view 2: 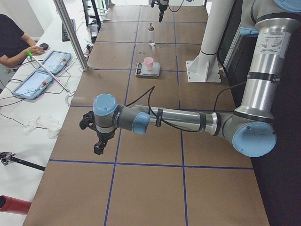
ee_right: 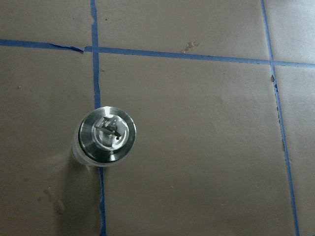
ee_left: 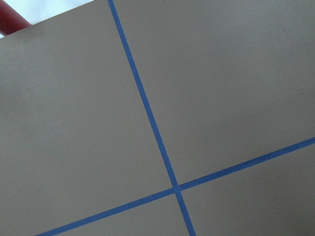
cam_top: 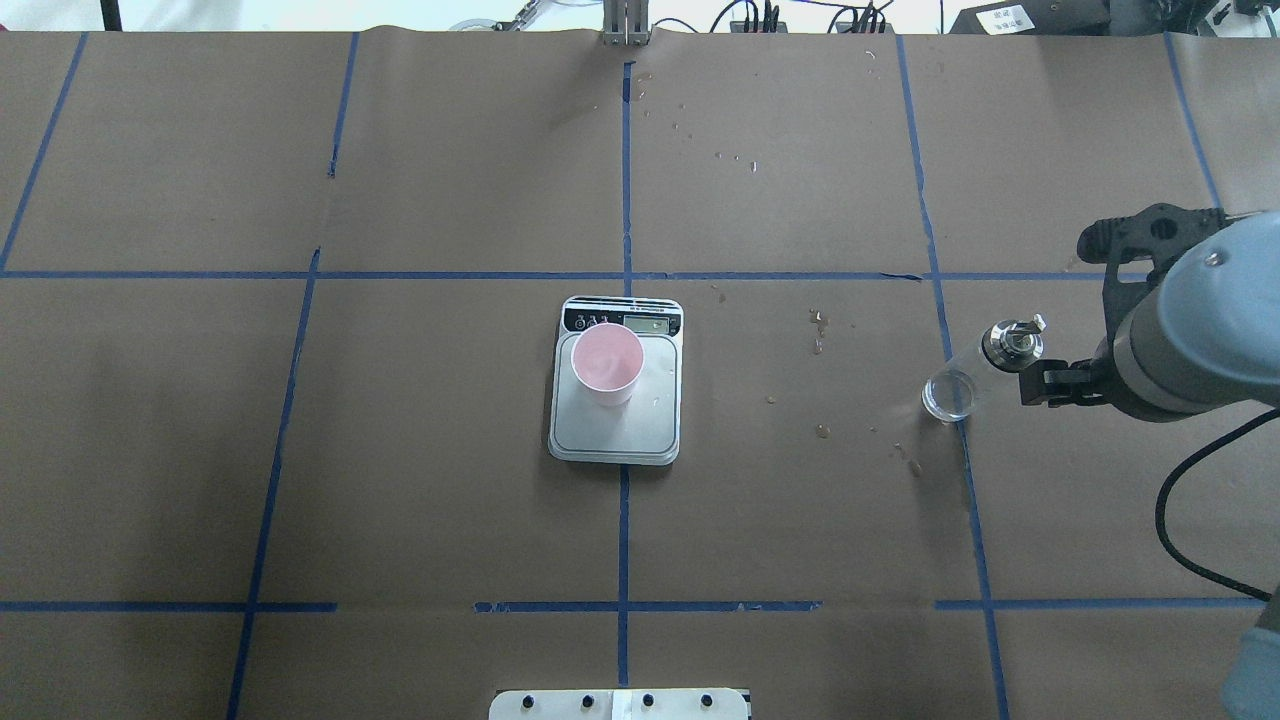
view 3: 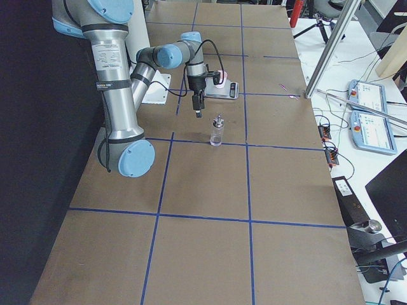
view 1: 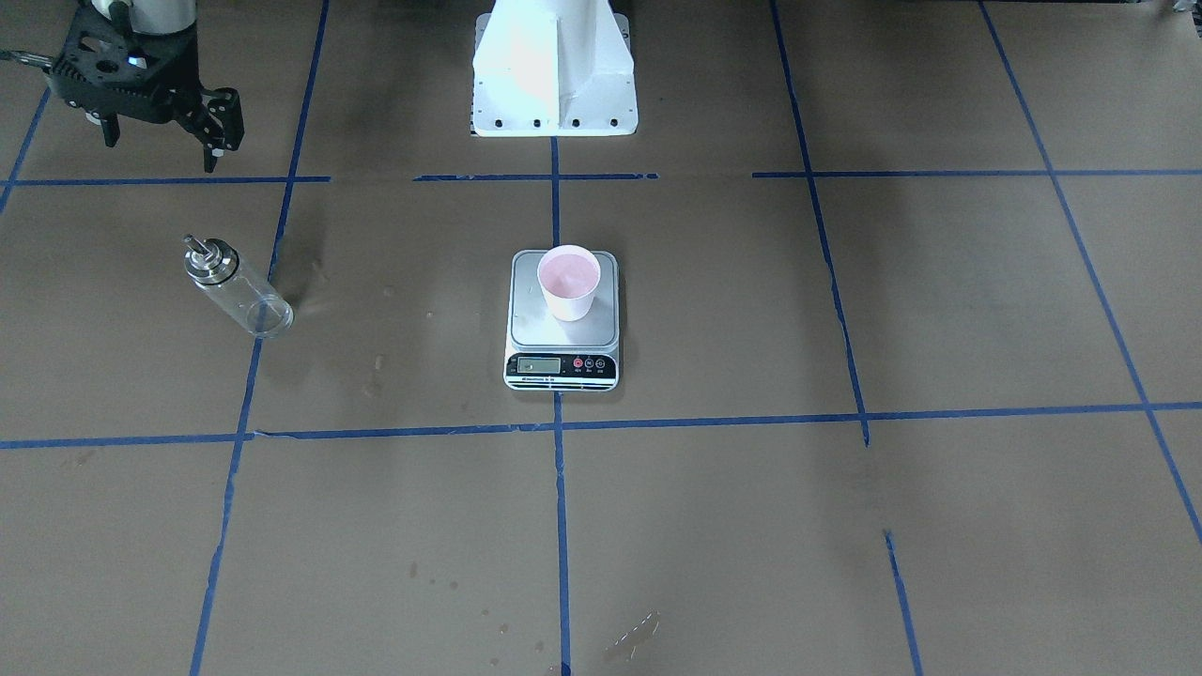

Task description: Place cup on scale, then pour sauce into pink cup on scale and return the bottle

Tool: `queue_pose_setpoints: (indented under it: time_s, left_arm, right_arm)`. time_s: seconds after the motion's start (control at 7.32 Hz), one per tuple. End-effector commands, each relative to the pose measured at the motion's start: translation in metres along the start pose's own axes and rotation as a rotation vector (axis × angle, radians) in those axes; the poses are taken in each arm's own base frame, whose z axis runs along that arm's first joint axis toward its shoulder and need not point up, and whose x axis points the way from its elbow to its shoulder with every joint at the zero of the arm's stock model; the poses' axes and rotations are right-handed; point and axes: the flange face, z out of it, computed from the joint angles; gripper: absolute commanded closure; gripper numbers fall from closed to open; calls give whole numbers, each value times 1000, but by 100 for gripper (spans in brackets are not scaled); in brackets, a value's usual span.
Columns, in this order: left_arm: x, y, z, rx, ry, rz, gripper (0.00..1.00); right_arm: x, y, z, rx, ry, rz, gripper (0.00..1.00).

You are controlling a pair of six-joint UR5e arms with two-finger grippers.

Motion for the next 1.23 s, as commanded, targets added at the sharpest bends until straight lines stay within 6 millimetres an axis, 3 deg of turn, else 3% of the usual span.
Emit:
queue_pose_setpoints:
  time_s: [0.0, 0.14, 0.27, 0.55, 0.82, 1.09]
  left_arm:
    - [1, 0, -1, 1, 0, 1, 0]
    - [1, -1, -1, 2, 0, 2, 0]
    - [1, -1, -1, 2, 0, 2, 0]
    - [1, -1, -1, 3, 2, 2, 0]
    - [1, 0, -1, 1, 2, 1, 0]
    - [-1, 7, 2, -4, 11, -6, 0]
  right_arm:
    - [60, -42, -28, -50, -87, -83, 0]
    - [102, -66, -33, -77, -148, -130, 0]
    - [140, -93, -26, -117, -212, -141, 0]
    - [223, -146, 5, -128, -334, -178, 0]
    - [294, -160, 78, -96, -369, -248, 0]
    - [332, -143, 125, -63, -372, -233, 0]
